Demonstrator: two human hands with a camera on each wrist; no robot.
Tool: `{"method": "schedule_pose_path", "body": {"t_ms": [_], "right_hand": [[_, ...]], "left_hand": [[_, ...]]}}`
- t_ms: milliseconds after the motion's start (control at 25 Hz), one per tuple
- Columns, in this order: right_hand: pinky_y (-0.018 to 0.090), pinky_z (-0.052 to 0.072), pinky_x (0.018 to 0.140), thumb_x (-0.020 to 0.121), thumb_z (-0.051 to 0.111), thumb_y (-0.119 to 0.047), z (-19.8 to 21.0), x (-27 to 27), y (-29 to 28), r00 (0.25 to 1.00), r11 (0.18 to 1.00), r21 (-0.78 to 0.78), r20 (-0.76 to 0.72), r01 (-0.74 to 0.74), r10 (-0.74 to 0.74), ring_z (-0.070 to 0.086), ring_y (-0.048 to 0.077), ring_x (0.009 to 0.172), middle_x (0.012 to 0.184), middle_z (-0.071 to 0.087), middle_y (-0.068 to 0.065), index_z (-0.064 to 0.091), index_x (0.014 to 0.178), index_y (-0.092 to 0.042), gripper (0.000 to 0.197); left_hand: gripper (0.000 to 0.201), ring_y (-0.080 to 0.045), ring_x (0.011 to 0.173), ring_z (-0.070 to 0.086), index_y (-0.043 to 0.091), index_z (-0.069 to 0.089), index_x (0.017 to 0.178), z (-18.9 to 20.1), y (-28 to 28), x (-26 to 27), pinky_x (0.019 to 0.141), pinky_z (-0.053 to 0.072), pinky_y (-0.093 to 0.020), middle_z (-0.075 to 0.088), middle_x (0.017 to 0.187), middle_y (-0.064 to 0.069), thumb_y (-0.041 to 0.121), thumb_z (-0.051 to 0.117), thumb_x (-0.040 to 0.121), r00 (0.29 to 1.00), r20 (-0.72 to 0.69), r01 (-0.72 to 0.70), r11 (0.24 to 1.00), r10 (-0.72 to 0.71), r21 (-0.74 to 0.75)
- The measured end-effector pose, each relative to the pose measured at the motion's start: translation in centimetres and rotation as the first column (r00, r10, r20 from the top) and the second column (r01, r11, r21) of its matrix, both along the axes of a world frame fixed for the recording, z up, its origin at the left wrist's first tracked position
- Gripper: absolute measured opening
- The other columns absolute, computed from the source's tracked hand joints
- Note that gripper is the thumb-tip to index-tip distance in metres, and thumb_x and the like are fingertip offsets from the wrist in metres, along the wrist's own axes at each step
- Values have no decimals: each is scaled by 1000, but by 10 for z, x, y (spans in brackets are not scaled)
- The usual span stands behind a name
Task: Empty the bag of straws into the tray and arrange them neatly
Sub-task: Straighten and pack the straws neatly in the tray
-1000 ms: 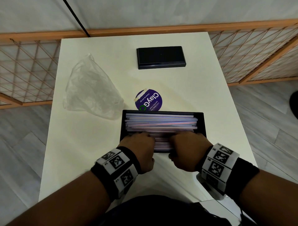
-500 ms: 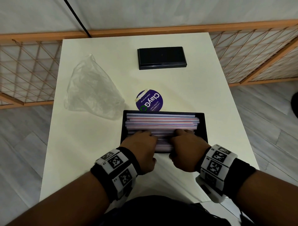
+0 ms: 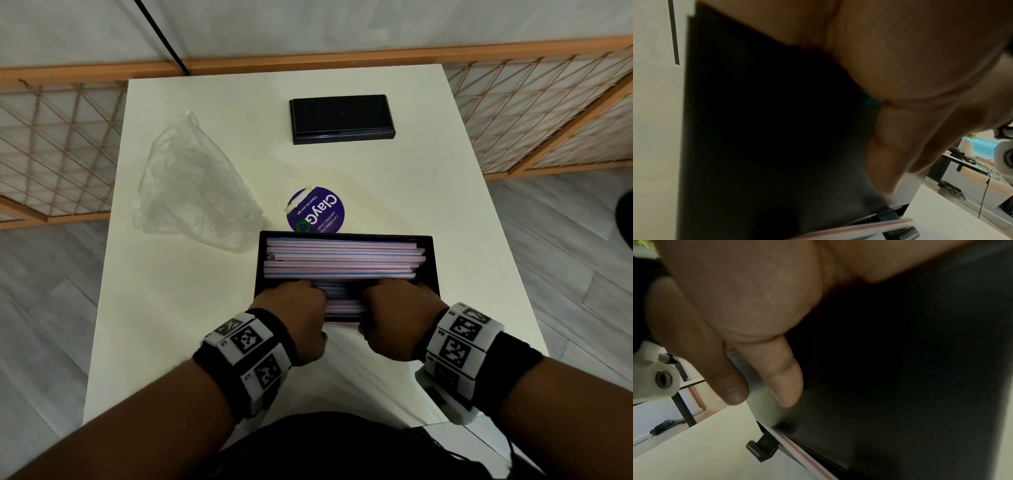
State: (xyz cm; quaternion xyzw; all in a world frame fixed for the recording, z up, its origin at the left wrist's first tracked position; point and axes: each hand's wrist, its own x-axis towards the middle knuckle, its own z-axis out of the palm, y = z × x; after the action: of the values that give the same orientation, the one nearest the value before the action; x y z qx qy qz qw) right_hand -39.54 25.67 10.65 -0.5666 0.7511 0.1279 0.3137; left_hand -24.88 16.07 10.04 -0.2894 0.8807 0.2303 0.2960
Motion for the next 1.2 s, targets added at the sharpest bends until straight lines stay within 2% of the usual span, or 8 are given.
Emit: {"method": "schedule_pose_path", "body": {"t_ms": [360, 600, 800, 920, 960, 1040, 1080, 1200], "right_hand": [[35, 53, 86, 78, 61, -49, 18, -8, 11, 1000, 988, -155, -23, -1, -3, 63, 22, 102, 109, 64, -8, 60, 106, -28, 35], [33, 55, 77, 85, 52, -24, -1, 3, 14, 1000, 999, 36, 15, -7, 6, 66, 26, 95, 103, 66, -1, 65, 94, -19, 16], [29, 46, 73, 81, 53, -23, -4, -4, 6, 999, 1000, -10, -41, -25, 25, 66, 26, 96, 100, 67, -1, 67, 95, -20, 20], [30, 49, 75, 80, 55, -25, -3, -8, -5, 997, 998, -32, -61, -58, 56, 67, 27, 93, 96, 68, 0, 69, 94, -19, 21], [31, 50, 75, 79, 56, -27, -3, -10, -6, 997, 997, -55, -58, -55, 51, 67, 28, 93, 96, 68, 0, 69, 95, -20, 21], [34, 50, 75, 76, 63, -32, -1, -13, -6, 993, 977, -202, -110, -62, 40, 66, 31, 92, 96, 68, 2, 69, 94, -21, 22], [36, 51, 75, 71, 70, -37, -1, -14, -3, 988, 944, -322, -152, -73, 25, 64, 33, 91, 95, 67, 3, 68, 93, -20, 27], [49, 48, 92, 62, 70, -60, -3, -5, 3, 988, 875, -477, -154, -88, 15, 54, 37, 113, 124, 57, 11, 58, 122, -16, 76]], "left_hand": [[30, -23, 114, 57, 23, 55, 117, 31, 1, 15, 93, 46, -34, 58, 122, 3, 34, 64, 90, 962, -269, 19, 994, -48, -110], [23, -28, 118, 62, 20, 65, 117, 0, 7, 10, 96, 51, -37, 63, 126, -1, 23, 55, 97, 996, -45, 80, 995, -83, -64], [19, -30, 108, 64, 14, 66, 112, -9, -1, 7, 89, 51, -36, 67, 116, -8, 21, 54, 98, 996, -35, 78, 994, -81, -83], [23, -26, 104, 65, 15, 69, 105, -2, -7, 12, 90, 53, -36, 69, 106, -4, 31, 59, 93, 963, -268, 24, 997, -41, -67], [25, -23, 98, 65, 15, 70, 99, 2, -11, 16, 87, 53, -35, 70, 99, -3, 36, 60, 88, 880, -475, -59, 996, 18, -73], [30, -17, 94, 60, 12, 70, 97, 9, -20, 25, 86, 47, -28, 67, 97, -1, 37, 57, 84, 548, -820, -365, 929, 166, -56], [35, -15, 101, 56, 12, 68, 108, 9, -26, 29, 91, 42, -25, 65, 108, -1, 36, 54, 87, 393, -870, -533, 845, 298, 49], [64, -12, 139, 44, 15, 44, 152, -6, -39, 27, 117, 28, -24, 47, 153, 0, 51, 41, 98, 39, -537, -735, 389, 843, 556]]}}
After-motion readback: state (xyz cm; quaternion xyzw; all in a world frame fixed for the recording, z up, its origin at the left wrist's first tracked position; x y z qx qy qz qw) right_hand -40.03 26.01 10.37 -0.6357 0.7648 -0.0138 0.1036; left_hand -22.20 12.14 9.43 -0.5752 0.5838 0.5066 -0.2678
